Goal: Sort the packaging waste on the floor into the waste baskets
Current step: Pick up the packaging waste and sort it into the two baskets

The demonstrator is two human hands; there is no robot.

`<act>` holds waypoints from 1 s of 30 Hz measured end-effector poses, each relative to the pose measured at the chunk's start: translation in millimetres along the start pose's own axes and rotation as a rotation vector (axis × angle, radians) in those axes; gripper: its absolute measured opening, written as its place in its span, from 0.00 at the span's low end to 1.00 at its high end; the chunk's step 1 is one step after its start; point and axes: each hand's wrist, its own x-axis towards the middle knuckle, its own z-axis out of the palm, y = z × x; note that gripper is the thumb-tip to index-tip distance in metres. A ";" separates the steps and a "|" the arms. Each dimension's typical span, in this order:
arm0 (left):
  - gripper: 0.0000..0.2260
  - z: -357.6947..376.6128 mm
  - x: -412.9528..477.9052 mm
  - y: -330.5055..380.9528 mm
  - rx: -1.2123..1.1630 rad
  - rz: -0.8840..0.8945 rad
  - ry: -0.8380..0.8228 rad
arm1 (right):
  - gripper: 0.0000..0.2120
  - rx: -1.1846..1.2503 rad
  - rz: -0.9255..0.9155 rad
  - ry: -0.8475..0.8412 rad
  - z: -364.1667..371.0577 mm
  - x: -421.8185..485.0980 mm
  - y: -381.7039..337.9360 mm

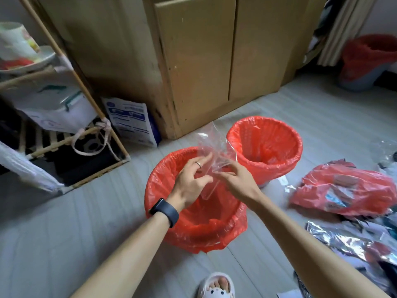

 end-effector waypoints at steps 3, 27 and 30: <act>0.25 -5.6 -2.2 0.3 -0.072 -0.033 -0.155 | 0.09 0.481 0.198 -0.153 -6.4 -2.0 0.7; 0.14 -46.3 -3.7 1.4 -0.560 -0.383 -0.103 | 0.21 0.602 0.238 -0.122 -13.0 2.1 11.9; 0.13 -46.0 -1.9 -4.9 -0.702 -0.370 -0.033 | 0.29 0.666 0.183 -0.178 -12.1 -1.6 6.1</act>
